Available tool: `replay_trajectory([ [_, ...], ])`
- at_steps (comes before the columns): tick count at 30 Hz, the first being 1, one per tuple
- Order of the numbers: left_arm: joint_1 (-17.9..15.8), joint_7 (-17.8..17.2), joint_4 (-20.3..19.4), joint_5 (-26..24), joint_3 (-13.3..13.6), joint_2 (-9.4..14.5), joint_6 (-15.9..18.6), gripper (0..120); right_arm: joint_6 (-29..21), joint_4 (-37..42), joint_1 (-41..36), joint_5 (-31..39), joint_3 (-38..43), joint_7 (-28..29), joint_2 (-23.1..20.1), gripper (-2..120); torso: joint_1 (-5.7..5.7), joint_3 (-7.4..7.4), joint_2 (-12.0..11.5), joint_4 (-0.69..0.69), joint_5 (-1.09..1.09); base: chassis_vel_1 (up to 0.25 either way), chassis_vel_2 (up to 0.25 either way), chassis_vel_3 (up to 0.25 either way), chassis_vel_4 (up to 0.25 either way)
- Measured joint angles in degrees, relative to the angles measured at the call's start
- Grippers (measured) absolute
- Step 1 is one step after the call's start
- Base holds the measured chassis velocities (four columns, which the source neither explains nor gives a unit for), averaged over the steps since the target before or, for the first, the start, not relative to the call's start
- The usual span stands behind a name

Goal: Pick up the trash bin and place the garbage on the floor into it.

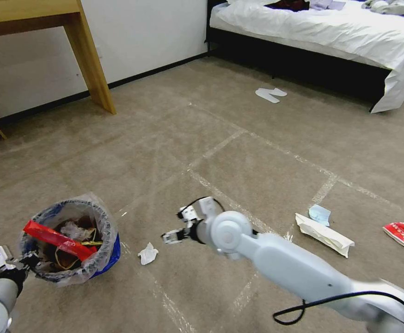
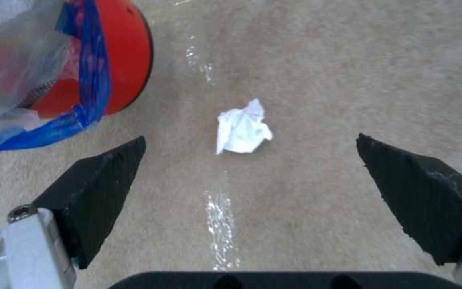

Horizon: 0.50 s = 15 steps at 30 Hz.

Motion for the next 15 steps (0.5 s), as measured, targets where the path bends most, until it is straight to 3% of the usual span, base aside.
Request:
replay_trajectory([
  [15, 0.1, -0.1, 0.1, -0.1, 0.0, 0.1, 0.0, 1, 1.6, -15.2, 1.5, -5.3, -3.2, -5.3, 7.2, 100, 0.00, -0.01, 0.0, -0.01, 0.00, 0.000, 0.000, 0.000, 0.000],
])
